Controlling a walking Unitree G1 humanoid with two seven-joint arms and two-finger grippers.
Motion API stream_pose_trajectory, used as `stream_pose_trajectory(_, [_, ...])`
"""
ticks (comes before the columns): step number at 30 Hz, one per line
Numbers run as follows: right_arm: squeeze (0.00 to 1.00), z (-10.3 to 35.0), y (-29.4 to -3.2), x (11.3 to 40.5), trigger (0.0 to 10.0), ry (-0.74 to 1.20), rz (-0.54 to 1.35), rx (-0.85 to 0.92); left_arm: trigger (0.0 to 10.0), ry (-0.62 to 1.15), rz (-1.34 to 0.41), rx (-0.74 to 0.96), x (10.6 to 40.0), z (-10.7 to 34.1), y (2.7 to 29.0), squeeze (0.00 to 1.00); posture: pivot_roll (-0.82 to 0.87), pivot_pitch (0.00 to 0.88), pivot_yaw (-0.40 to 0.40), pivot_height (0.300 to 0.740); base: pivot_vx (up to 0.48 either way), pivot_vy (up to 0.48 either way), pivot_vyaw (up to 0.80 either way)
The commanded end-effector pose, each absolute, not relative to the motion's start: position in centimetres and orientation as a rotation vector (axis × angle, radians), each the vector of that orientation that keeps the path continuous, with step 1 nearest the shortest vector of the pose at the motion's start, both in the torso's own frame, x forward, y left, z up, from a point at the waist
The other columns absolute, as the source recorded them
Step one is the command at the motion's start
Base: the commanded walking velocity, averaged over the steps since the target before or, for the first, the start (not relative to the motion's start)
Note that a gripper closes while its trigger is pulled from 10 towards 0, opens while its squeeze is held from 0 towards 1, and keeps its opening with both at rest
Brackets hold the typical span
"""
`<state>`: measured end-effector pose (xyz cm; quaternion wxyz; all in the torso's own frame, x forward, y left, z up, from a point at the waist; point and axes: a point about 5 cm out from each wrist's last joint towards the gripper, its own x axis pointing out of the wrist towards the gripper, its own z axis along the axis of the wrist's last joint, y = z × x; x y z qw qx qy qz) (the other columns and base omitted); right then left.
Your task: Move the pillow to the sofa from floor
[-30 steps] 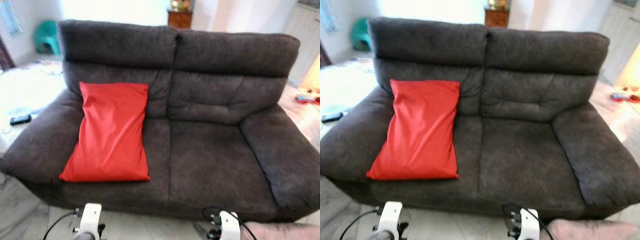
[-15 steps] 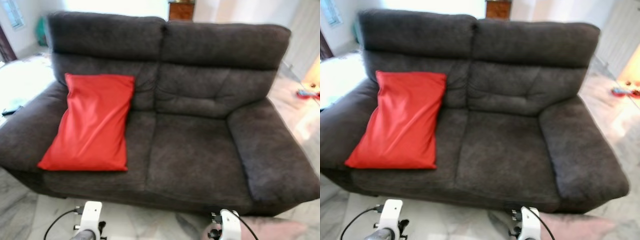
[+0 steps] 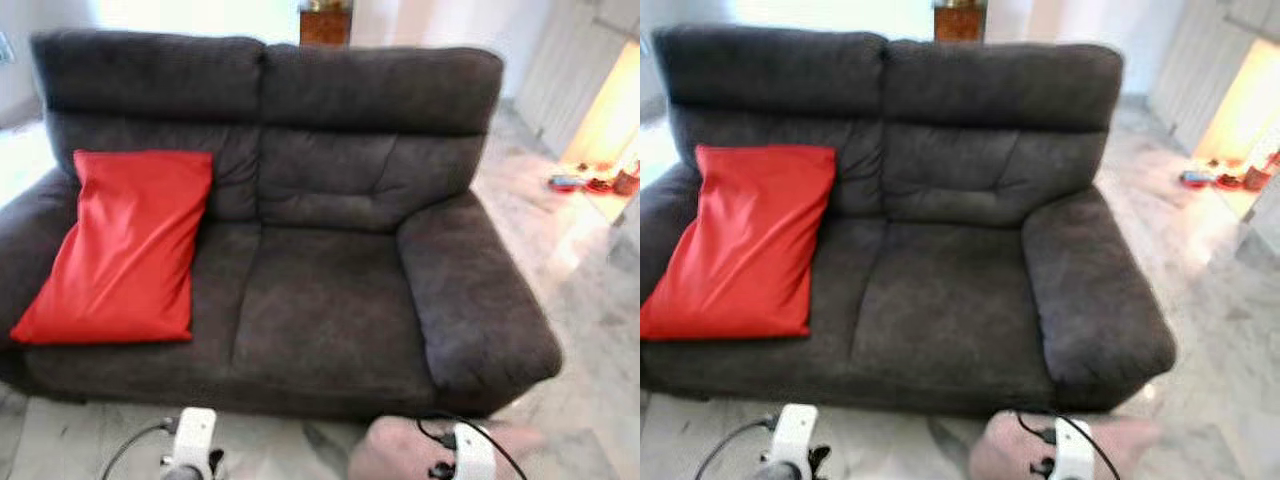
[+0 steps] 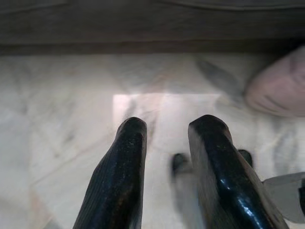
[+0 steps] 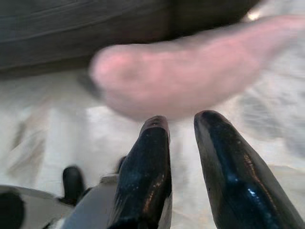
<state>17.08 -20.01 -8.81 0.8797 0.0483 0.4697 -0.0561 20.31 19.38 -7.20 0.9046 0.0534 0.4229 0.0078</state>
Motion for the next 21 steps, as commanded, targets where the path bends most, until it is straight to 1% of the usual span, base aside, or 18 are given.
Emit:
stream_pose_trajectory(1, [0.0,-8.8,-19.5,17.2,10.0,0.976,-0.109,0.113,10.0,0.877,0.019,0.133,20.2,-7.2,20.0,0.0,0.05,0.0,-0.074,0.74,0.0,-0.311,0.0])
stream_pose_trajectory(7, [0.0,-9.0,-20.1,16.6,10.0,0.983,-0.12,0.119,10.0,0.885,0.024,0.132,19.9,-7.3,20.1,0.0,0.05,0.0,-0.073,0.74,0.0,-0.315,0.0])
stream_pose_trajectory(16, [0.0,-9.1,-20.0,16.5,10.0,0.986,-0.116,0.12,10.0,0.886,0.027,0.137,19.8,-7.3,20.2,0.0,0.05,0.0,-0.072,0.74,0.0,-0.306,0.0])
stream_pose_trajectory(21, [0.0,-9.1,-19.0,16.7,10.0,0.985,-0.101,0.124,10.0,0.889,0.031,0.138,19.8,-7.3,20.2,0.0,0.05,0.0,-0.073,0.74,0.0,0.0,0.0])
